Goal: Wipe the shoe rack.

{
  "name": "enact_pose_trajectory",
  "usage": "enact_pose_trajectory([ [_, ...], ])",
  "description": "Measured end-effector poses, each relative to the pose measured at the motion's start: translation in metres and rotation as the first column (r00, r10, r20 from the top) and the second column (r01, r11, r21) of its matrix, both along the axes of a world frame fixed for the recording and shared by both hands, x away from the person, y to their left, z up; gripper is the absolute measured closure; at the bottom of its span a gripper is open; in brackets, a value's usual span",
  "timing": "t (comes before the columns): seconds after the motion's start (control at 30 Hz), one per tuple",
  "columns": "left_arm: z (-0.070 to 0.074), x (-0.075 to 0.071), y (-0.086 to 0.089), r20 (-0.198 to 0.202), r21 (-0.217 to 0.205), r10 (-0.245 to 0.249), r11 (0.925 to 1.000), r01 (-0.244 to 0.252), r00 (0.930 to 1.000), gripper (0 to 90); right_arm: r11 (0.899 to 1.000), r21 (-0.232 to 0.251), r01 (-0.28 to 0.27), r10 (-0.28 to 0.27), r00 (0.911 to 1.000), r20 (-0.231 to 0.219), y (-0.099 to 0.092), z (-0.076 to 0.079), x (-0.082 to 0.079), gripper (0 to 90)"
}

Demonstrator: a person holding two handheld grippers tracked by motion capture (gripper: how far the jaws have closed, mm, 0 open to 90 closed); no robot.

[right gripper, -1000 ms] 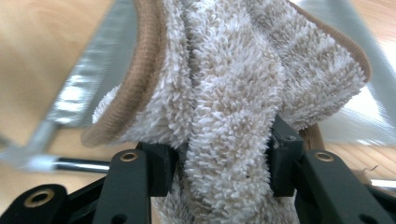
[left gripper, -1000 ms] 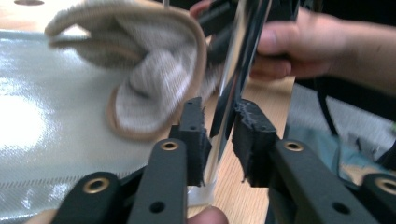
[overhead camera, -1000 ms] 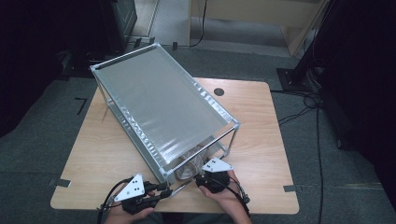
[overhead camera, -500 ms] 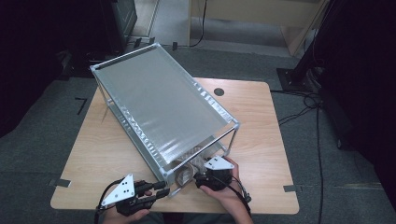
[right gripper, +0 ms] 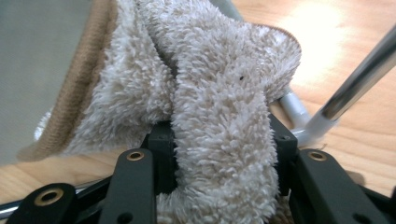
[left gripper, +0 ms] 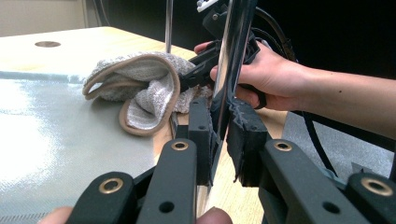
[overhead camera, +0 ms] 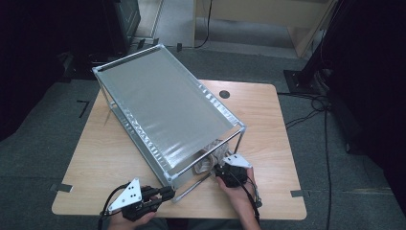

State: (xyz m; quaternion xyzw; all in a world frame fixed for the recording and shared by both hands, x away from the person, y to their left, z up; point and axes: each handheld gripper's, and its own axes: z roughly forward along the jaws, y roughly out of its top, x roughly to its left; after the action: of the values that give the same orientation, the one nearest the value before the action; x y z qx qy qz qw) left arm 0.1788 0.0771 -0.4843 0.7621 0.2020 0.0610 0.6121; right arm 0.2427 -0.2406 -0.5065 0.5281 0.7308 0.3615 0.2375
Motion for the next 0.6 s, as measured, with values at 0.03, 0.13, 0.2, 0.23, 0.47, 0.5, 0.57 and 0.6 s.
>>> enact_pose_trajectory([
  [0.03, 0.0, 0.0, 0.0, 0.0, 0.0, 0.0, 1.0, 0.0, 1.0, 80.2, 1.0, -0.003, -0.015, 0.015, 0.9999, -0.002, 0.001, 0.0, 0.0, 57.3],
  [0.13, 0.0, 0.0, 0.0, 0.0, 0.0, -0.001, 1.0, 0.001, 1.0, 80.3, 0.995, 0.003, -0.096, 0.096, 0.9953, -0.009, 0.011, -0.001, -0.005, 56.9],
  [0.2, 0.0, 0.0, 0.0, 0.0, 0.0, 0.002, 1.0, -0.002, 1.0, 80.4, 0.987, 0.024, -0.157, 0.157, 0.9874, -0.017, 0.021, -0.001, -0.009, 56.8],
  [0.23, 0.0, 0.0, -0.001, 0.0, 0.001, 0.003, 1.0, -0.003, 1.0, 80.4, 0.983, 0.036, -0.183, 0.183, 0.9828, -0.022, 0.027, -0.001, -0.012, 56.6],
  [0.47, 0.0, 0.0, -0.001, -0.002, 0.0, 0.007, 1.0, -0.007, 1.0, 80.5, 0.929, 0.059, -0.366, 0.367, 0.9301, -0.01, 0.068, -0.004, -0.03, 55.3],
  [0.5, 0.0, 0.0, -0.001, -0.003, -0.001, 0.006, 1.0, -0.006, 1.0, 80.5, 0.922, 0.055, -0.383, 0.384, 0.9233, -0.007, 0.071, -0.004, -0.031, 55.2],
  [0.57, 0.0, 0.0, 0.0, -0.004, -0.003, 0.005, 1.0, -0.005, 1.0, 80.6, 0.915, 0.037, -0.401, 0.401, 0.916, -0.002, 0.072, -0.004, -0.031, 54.8],
  [0.6, 0.0, 0.0, 0.0, -0.004, -0.002, 0.004, 1.0, -0.004, 1.0, 80.6, 0.917, 0.036, -0.397, 0.397, 0.9176, -0.007, 0.071, -0.004, -0.03, 54.4],
])
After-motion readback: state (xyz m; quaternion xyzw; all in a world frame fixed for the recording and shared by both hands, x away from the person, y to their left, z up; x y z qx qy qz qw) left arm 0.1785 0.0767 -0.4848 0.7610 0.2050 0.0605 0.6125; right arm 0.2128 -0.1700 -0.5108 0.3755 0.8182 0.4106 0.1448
